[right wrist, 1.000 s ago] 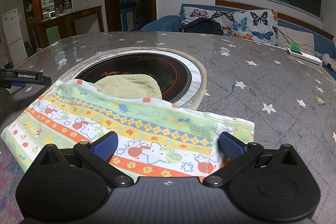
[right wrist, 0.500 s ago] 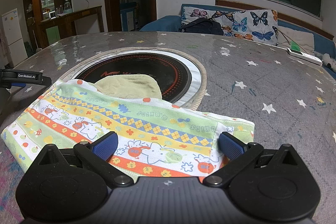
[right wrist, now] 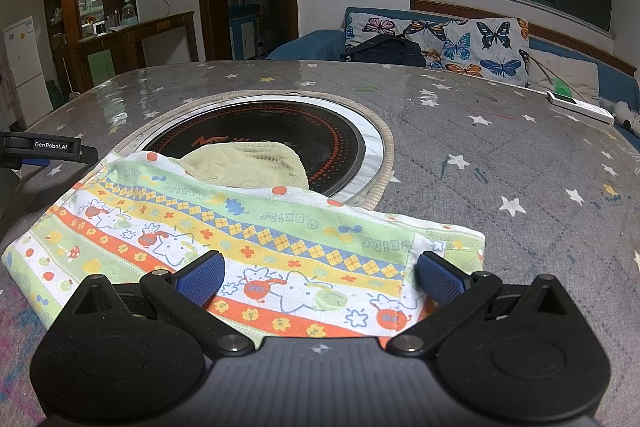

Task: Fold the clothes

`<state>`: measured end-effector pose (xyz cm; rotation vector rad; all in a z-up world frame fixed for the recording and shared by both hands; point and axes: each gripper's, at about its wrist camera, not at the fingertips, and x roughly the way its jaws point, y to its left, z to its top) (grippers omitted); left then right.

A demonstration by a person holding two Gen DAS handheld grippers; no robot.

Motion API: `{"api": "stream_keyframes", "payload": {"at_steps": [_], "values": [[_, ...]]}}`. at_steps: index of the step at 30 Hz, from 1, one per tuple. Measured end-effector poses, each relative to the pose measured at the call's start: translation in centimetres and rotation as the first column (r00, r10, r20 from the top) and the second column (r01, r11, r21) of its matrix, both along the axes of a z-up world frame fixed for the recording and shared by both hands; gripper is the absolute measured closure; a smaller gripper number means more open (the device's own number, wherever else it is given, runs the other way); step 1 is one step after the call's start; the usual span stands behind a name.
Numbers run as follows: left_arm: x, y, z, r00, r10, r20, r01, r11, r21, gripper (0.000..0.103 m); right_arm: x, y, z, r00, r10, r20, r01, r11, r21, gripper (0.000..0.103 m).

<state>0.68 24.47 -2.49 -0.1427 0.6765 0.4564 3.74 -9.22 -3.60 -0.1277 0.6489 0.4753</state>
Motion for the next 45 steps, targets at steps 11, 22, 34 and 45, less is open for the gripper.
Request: {"api": "stream_keyframes", "payload": {"at_steps": [11, 22, 34, 45], "values": [[0.0, 0.0, 0.0, 1.0, 0.0, 0.0, 0.0, 1.0, 0.0, 0.0, 0.0, -0.1, 0.0, 1.0, 0.0, 0.0, 0.0, 1.0, 0.0, 0.0], [0.0, 0.0, 0.0, 1.0, 0.0, 0.0, 0.0, 1.0, -0.001, 0.0, 0.0, -0.1, 0.0, 1.0, 0.0, 0.0, 0.0, 1.0, -0.001, 0.0], [0.1, 0.2, 0.0, 1.0, -0.001, -0.001, 0.001, 1.0, -0.001, 0.0, 0.0, -0.1, 0.0, 1.0, 0.0, 0.0, 0.0, 1.0, -0.001, 0.0], [-0.5, -0.8, 0.5, 0.999, 0.005, -0.036, -0.005, 1.0, 0.004, 0.0, 0.1, -0.2, 0.0, 1.0, 0.0, 0.0, 0.0, 1.0, -0.004, 0.0]]}}
